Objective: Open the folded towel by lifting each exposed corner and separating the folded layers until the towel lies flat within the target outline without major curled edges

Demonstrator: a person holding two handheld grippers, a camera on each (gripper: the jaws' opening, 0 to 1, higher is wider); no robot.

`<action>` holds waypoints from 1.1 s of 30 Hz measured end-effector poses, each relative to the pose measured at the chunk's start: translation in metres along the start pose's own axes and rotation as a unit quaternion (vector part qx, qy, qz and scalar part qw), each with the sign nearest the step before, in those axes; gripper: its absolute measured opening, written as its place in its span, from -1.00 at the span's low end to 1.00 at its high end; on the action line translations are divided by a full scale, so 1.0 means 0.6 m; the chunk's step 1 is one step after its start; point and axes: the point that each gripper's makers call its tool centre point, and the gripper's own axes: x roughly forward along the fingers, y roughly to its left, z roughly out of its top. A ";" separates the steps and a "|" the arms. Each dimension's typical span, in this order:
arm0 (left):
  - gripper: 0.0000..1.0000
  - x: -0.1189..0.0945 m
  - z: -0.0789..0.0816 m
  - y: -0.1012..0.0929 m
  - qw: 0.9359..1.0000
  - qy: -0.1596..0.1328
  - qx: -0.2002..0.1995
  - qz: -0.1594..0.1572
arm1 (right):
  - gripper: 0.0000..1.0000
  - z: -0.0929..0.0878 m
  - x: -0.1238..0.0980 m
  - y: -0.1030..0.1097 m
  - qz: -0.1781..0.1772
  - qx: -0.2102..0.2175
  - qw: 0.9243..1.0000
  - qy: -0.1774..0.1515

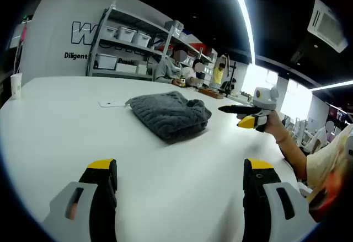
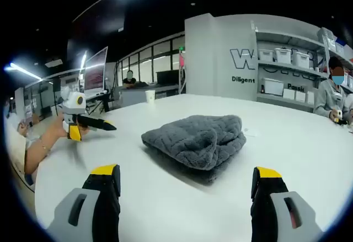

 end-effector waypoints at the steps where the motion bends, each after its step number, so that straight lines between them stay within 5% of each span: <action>1: 0.87 0.001 -0.001 0.000 1.000 0.002 0.001 0.001 | 0.98 -0.001 -0.001 -0.001 -0.001 0.001 1.000 0.001; 15: 0.86 -0.004 -0.002 0.004 1.000 0.007 0.003 0.006 | 0.94 0.005 -0.013 -0.018 -0.018 0.016 1.000 -0.012; 22: 0.86 -0.007 -0.016 0.004 0.999 0.026 0.017 0.033 | 0.97 0.025 -0.030 -0.047 -0.051 0.059 0.996 -0.051; 28: 0.99 -0.018 0.002 0.012 0.999 0.002 0.008 0.046 | 0.97 0.043 -0.049 -0.049 -0.046 0.081 0.993 -0.077; 33: 0.99 -0.027 0.001 0.038 0.998 -0.002 -0.001 0.066 | 0.97 0.038 -0.045 -0.048 -0.055 0.062 0.995 -0.062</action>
